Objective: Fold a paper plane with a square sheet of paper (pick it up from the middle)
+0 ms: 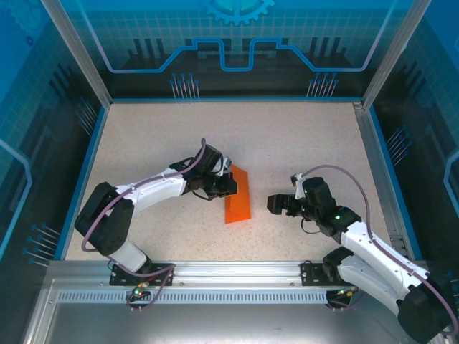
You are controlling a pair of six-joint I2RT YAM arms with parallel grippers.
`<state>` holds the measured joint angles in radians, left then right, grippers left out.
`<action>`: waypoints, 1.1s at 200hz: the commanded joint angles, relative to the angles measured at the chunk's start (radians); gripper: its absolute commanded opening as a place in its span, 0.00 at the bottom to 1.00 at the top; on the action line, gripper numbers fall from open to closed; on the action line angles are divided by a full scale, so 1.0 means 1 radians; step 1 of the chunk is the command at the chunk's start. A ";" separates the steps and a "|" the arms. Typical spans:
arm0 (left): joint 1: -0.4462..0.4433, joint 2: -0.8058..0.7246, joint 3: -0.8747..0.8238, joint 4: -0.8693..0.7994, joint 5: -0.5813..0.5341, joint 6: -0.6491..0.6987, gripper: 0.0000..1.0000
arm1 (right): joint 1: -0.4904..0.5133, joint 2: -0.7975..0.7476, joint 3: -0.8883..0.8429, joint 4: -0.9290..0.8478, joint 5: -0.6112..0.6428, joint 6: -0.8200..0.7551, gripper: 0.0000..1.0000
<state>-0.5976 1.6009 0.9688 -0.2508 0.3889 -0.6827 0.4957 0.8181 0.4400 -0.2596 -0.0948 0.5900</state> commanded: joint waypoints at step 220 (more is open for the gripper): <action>0.007 0.105 -0.031 0.108 0.006 -0.066 0.23 | 0.689 0.737 0.408 0.124 0.591 -0.260 0.80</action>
<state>-0.5972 1.6962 0.9257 -0.1436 0.3885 -0.7422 1.1618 1.4979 0.8005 -0.1589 0.3763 0.3069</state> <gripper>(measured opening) 0.230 0.832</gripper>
